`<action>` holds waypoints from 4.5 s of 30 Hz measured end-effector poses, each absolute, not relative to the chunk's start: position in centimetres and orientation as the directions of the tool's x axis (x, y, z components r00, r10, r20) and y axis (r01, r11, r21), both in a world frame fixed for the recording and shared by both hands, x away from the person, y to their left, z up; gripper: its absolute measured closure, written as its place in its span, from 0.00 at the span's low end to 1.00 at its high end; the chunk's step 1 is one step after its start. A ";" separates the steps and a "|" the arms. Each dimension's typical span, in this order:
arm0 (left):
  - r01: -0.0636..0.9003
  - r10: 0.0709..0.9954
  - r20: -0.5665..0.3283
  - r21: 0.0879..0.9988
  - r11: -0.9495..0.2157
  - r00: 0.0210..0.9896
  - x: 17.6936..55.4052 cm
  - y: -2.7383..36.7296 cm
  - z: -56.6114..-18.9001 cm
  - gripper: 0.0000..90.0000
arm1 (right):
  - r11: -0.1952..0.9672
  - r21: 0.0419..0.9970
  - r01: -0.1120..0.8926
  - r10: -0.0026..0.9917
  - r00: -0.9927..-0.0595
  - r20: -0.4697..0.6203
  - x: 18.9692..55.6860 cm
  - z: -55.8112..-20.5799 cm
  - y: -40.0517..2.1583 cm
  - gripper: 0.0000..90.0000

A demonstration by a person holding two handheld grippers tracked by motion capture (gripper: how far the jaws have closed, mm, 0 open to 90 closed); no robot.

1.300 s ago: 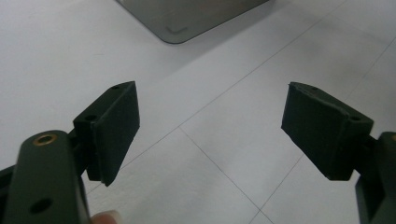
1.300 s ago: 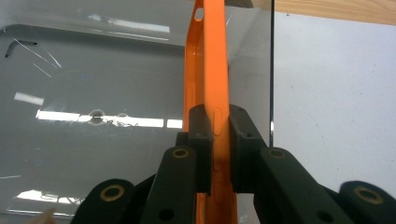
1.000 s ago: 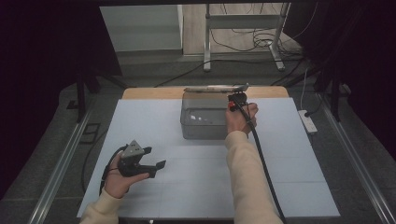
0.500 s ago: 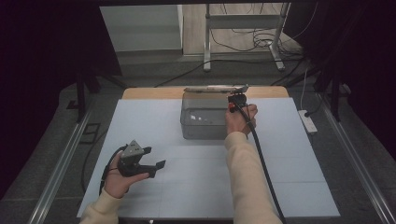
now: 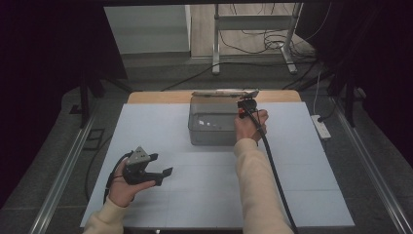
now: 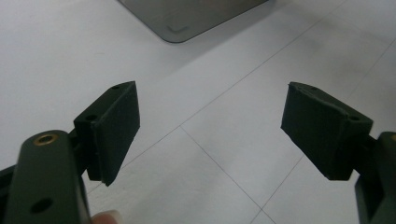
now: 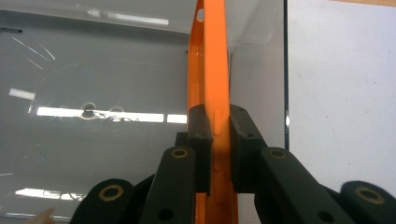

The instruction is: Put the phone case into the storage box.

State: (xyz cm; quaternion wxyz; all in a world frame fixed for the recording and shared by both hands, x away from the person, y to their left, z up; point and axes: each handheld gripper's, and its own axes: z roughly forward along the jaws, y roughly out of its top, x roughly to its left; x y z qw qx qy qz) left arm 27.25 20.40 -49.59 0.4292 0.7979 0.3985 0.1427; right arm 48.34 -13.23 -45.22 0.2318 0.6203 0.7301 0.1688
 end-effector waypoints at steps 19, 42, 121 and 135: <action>0.513 0.756 -0.115 0.798 -0.316 0.644 27.2 20.3 -49.6 0.22 | 0.187 0.528 0.828 0.982 -0.138 -0.132 48.3 -45.1 -13.2 0.88; 0.512 0.753 -0.115 0.798 -0.318 0.647 27.2 20.3 -49.6 0.22 | 0.204 0.544 0.813 0.979 -0.155 -0.136 48.1 -44.8 -13.1 0.79; 0.528 0.762 -0.114 0.785 -0.325 0.638 27.5 20.1 -50.0 0.21 | 0.263 0.669 0.695 0.932 -0.364 0.011 46.2 -40.2 -16.0 0.63; 0.532 0.760 -0.124 0.784 -0.319 0.639 27.4 20.1 -50.1 0.21 | 0.261 0.703 0.662 0.905 -0.420 0.060 44.7 -39.8 -17.6 0.57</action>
